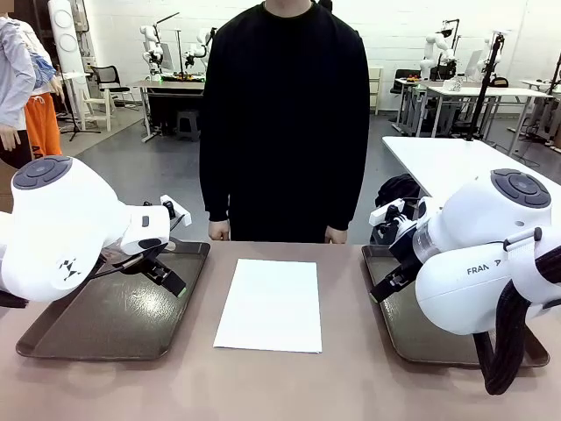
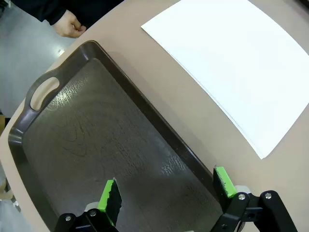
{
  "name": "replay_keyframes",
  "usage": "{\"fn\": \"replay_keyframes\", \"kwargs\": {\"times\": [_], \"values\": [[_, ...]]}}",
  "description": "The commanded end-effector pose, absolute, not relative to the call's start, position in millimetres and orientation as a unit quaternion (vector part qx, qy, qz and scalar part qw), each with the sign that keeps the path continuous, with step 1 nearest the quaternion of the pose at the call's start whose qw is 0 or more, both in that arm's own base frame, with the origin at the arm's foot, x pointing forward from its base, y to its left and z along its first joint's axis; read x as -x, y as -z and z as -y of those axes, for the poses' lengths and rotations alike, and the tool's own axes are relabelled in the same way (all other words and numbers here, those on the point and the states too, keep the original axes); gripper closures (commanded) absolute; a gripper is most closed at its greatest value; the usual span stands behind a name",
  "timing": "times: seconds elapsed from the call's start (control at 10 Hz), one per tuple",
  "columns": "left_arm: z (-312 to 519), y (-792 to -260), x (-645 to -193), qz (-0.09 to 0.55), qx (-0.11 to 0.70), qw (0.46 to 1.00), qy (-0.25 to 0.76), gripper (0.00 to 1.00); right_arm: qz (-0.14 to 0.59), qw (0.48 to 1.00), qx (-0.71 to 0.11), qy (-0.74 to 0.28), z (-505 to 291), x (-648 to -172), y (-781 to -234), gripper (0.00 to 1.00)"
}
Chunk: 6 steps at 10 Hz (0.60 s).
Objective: Sort the A4 documents.
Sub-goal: Receive the A4 Paper.
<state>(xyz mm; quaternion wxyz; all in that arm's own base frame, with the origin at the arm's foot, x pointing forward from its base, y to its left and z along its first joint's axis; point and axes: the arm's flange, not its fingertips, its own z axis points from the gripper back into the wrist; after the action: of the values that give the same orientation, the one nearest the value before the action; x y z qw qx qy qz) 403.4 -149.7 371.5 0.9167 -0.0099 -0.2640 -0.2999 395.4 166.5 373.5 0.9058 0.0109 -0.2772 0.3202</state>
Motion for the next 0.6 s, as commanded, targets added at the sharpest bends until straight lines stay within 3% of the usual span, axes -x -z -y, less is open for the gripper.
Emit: {"fn": "replay_keyframes", "kwargs": {"times": [0.0,0.5], "values": [[149.7,-371.6,-403.4,0.264,0.010,0.917,0.300,0.00,0.277,0.906,-0.011,-0.320,-166.5,-395.4,-373.5,0.00],[149.7,-371.6,-403.4,0.264,0.010,0.917,0.300,0.00,0.277,0.906,-0.011,-0.320,-166.5,-395.4,-373.5,0.00]]}}
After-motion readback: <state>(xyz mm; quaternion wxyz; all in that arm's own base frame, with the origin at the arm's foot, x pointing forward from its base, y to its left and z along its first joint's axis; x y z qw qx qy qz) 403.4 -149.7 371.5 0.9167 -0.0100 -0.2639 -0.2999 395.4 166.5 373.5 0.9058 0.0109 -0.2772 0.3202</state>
